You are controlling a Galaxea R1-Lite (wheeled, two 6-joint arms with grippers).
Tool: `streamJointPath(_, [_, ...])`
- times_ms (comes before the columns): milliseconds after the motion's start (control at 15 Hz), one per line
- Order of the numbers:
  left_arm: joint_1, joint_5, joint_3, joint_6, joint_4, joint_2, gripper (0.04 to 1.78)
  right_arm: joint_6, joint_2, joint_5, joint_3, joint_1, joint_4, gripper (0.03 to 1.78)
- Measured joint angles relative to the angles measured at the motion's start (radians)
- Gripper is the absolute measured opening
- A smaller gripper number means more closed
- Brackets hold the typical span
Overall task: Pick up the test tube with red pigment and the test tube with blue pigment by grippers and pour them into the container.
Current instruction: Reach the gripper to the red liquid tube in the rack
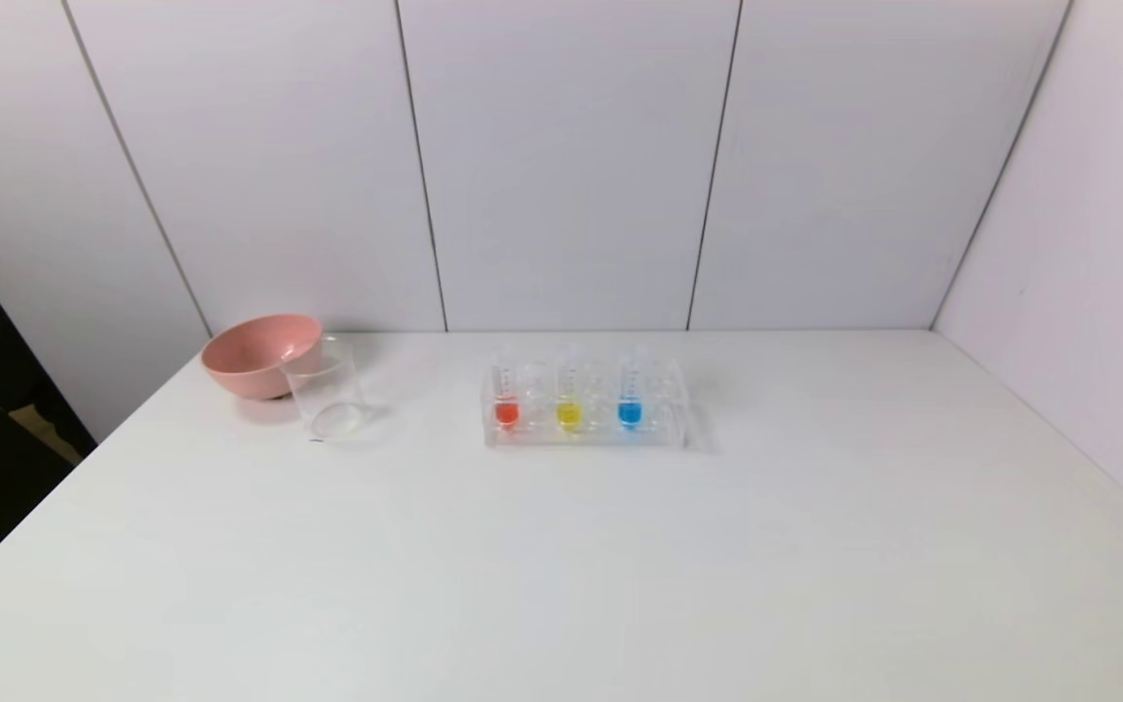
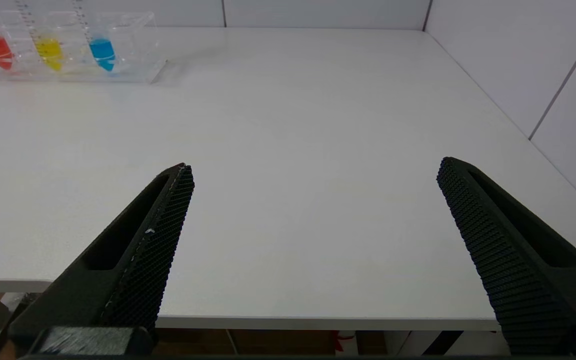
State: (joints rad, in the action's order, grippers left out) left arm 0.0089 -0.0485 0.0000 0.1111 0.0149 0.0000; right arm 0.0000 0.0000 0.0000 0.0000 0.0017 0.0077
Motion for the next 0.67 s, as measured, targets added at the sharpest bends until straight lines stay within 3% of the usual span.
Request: streamJointPath(667, [0.000,0.003,0.000,-0.001,0.001,0.000,1.76,0.000,0.000,0.000,0.000,0.000,0.000,1.77])
